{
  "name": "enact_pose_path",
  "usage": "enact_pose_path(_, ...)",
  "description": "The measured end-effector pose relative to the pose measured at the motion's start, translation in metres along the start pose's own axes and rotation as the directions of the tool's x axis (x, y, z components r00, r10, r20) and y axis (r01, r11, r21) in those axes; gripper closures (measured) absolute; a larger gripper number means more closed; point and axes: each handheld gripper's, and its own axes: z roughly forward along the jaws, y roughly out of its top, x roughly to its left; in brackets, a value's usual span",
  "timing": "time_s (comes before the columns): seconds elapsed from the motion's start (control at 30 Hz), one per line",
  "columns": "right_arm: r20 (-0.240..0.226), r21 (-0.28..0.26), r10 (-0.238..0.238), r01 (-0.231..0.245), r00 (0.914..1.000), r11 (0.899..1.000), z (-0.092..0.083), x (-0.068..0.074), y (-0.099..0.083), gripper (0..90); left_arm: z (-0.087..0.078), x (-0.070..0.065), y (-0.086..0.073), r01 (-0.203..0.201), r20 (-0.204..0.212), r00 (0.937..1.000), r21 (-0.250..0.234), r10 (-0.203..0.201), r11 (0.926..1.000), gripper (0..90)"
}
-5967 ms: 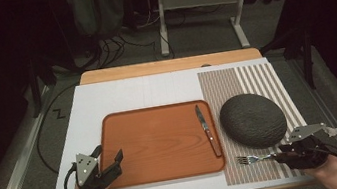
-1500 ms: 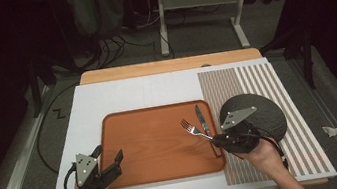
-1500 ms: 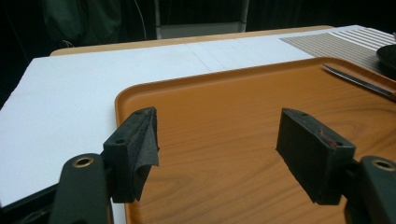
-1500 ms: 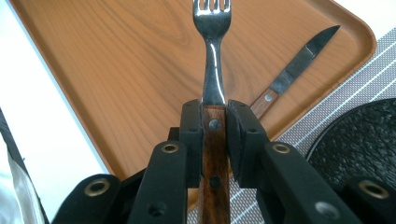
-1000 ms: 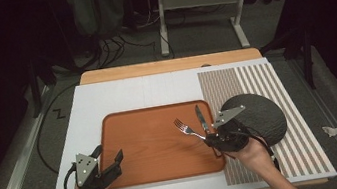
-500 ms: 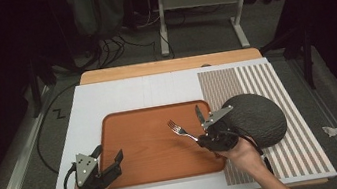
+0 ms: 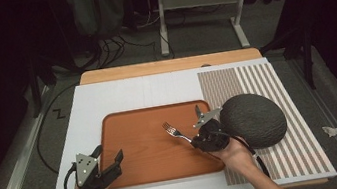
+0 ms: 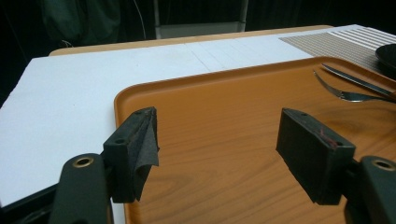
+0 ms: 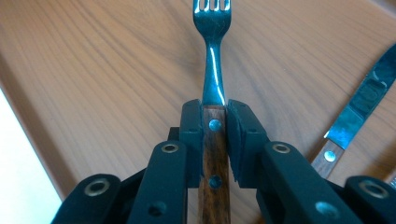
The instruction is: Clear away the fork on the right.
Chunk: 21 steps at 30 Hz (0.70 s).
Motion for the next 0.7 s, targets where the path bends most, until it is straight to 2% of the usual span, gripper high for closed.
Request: enact_pose_path(0.7, 0.019, 0.047, 0.016, -0.017, 0.9997, 0.999, 0.026, 0.004, 0.008, 78.9, 0.0, 0.0, 0.0, 0.002, 0.002, 1.0, -0.002, -0.002, 1.0, 29.5)
